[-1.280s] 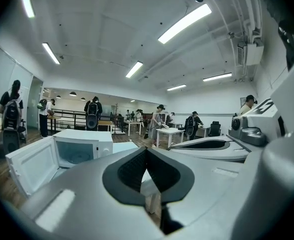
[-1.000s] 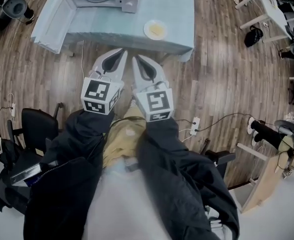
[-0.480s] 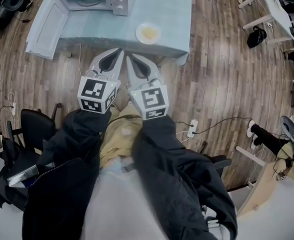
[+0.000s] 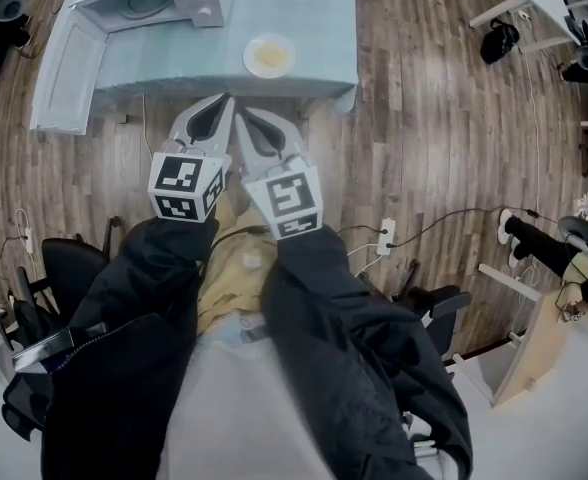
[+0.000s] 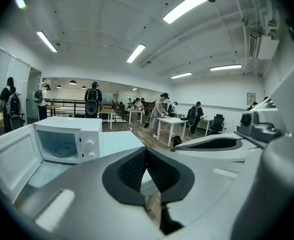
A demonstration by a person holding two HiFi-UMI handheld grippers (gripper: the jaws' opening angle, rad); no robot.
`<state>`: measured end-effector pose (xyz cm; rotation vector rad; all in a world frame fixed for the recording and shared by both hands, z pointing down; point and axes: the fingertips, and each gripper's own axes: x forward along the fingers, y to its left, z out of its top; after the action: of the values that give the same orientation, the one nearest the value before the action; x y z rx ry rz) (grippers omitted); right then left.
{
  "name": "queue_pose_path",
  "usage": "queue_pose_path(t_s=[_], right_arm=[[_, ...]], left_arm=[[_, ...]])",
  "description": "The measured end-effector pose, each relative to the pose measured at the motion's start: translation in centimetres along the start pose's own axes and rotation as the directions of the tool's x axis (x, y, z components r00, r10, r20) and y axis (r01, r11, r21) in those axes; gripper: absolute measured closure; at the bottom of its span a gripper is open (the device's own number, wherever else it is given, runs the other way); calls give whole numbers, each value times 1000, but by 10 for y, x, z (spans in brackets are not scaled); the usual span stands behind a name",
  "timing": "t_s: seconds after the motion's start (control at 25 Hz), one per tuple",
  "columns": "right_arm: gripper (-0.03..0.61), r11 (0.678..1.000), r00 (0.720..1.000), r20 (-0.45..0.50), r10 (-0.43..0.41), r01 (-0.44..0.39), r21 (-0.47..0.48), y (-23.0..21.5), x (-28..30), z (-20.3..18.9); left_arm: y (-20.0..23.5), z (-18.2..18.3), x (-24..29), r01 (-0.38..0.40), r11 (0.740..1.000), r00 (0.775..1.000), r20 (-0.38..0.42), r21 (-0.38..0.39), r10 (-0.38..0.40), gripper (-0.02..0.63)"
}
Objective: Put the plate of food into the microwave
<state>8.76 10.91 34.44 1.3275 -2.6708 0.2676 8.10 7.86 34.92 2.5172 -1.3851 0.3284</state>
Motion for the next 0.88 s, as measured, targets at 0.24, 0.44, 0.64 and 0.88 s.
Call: queue_pose_path(t_s=[0.24,0.44,0.64,0.88], right_arm=[[577,996,996,21,-91,91,-11,-32,-11,12],[577,991,991,14,-134,134,-15,-44,11,21],[578,991,991,24,-133,133,-13,-47,16,24],[578,995,995,20,-99,99,-7,-36,38,20]], left_arm=[[-16,23,25,65,997,997,35,29,-66,617],[3,35,45,100,995,994,38,24,-101,618],[3,40,45,106,993,992,59,46,-109,618],[29,36,43,80,996,995,59,29,-82,618]])
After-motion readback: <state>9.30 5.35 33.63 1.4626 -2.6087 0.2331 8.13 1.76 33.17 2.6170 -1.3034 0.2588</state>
